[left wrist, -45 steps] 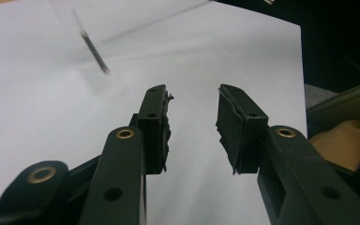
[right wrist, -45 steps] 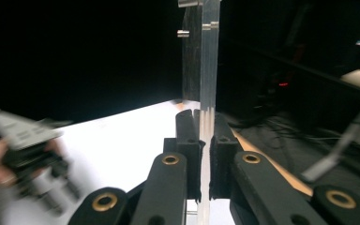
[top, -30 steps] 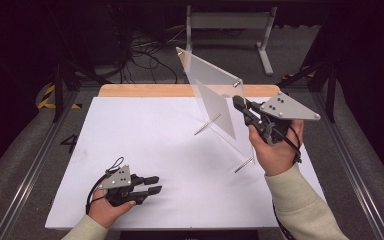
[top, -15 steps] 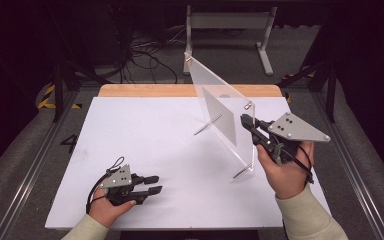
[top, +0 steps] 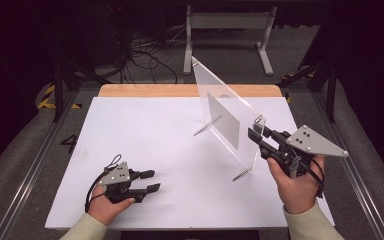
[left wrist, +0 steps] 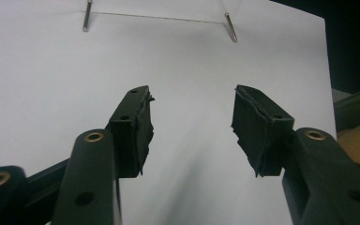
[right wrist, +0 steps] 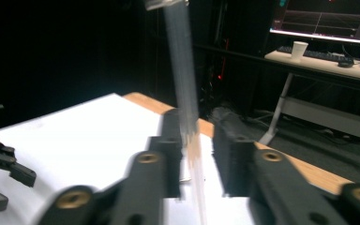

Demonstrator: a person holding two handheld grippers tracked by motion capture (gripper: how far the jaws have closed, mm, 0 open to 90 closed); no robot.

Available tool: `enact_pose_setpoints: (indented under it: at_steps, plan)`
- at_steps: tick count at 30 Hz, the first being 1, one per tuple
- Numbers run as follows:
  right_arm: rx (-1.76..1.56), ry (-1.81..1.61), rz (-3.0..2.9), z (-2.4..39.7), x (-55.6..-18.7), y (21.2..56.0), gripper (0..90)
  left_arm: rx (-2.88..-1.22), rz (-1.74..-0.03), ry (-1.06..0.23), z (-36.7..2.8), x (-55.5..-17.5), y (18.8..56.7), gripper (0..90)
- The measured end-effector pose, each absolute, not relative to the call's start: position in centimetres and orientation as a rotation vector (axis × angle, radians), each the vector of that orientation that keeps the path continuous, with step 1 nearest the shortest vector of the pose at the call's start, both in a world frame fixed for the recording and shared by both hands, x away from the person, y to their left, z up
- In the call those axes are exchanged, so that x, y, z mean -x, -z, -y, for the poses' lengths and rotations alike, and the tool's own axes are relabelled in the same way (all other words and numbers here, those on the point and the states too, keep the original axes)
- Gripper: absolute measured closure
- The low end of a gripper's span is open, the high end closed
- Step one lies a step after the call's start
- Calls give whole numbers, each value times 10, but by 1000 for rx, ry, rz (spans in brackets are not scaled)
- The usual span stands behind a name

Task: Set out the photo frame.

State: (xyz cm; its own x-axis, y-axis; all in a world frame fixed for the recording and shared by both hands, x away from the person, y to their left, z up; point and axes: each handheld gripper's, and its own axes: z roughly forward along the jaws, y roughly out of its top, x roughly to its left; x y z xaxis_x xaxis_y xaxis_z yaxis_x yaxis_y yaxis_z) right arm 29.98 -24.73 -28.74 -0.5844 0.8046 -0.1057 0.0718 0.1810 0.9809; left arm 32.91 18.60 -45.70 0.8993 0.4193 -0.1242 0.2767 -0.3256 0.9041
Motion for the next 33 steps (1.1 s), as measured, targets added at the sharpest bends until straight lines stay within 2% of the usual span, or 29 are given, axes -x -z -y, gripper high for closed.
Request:
enact_pose_setpoints:
  at_steps: [2,5,11,13,16,26,33]
  plan:
    - [-791,-1472,-1810,252,-296,288,587,-1917,-521,-156,-187,-330,457,457]
    - [-737,-1503,-1821,264,-285,291,567,-1906,-530,-163,-189,-332,457,435]
    - [-730,-1479,-1966,292,-275,310,697,-1916,-560,-217,-191,-339,457,345]
    - [-746,-1425,-2002,299,-277,320,801,-1918,-573,-226,-192,-342,457,339]
    - [-817,-1357,-2039,307,-288,338,893,-1919,-585,-242,-194,-345,456,332]
    - [-1023,-1116,-2204,317,-334,413,900,-1969,-694,-303,-202,-353,463,296]
    - [-1079,-1063,-2265,315,-346,437,900,-1975,-688,-321,-201,-352,462,294]
